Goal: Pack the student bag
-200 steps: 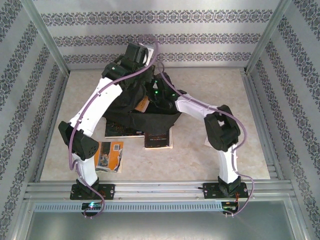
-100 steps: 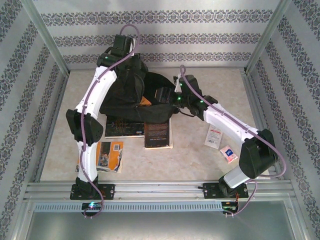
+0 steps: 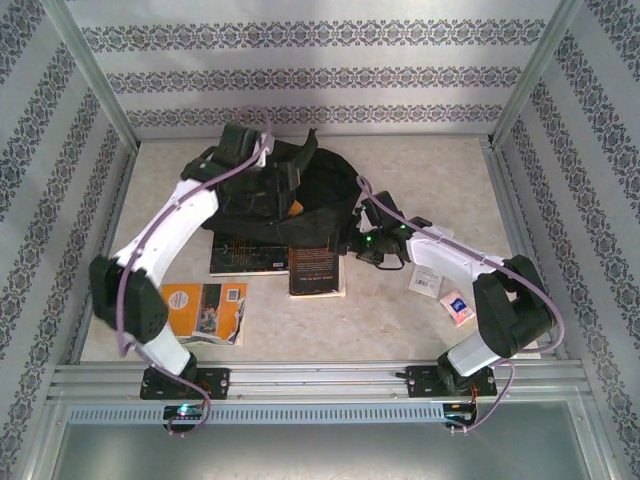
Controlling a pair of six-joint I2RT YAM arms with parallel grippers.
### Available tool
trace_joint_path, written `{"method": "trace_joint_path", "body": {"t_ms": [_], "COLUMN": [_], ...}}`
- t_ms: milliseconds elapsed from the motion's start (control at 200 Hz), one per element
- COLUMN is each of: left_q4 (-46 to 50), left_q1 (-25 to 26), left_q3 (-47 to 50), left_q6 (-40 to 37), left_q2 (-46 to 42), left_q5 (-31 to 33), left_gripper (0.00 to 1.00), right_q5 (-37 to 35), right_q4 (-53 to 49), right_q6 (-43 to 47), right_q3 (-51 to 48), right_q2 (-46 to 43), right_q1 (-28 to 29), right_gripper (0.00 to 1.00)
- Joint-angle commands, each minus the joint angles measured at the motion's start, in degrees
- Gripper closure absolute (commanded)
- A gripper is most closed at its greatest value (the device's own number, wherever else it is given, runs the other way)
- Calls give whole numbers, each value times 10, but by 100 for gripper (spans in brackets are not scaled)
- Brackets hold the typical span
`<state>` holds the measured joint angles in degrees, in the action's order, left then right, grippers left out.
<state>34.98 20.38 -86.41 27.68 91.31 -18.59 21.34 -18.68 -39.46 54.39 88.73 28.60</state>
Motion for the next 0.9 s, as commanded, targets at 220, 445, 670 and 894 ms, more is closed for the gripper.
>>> {"method": "trace_joint_path", "body": {"t_ms": [220, 445, 670, 894], "left_q4": [-149, -222, -285, -323], "left_q1": [92, 127, 128, 128], "left_q3": [325, 416, 444, 448], "left_q6": [109, 134, 140, 141], "left_q2": [-146, -112, -59, 1], "left_q5": [9, 13, 16, 12], "left_gripper": [33, 48, 56, 62], "right_q5": [50, 58, 74, 92], "right_q4": [24, 39, 57, 75], "right_q6": [-16, -22, -30, -40], "right_q3": [-24, -20, -23, -27], "right_q2": [57, 86, 107, 124], "right_q1": [-3, -3, -3, -4], "right_gripper": [28, 32, 40, 47]}}
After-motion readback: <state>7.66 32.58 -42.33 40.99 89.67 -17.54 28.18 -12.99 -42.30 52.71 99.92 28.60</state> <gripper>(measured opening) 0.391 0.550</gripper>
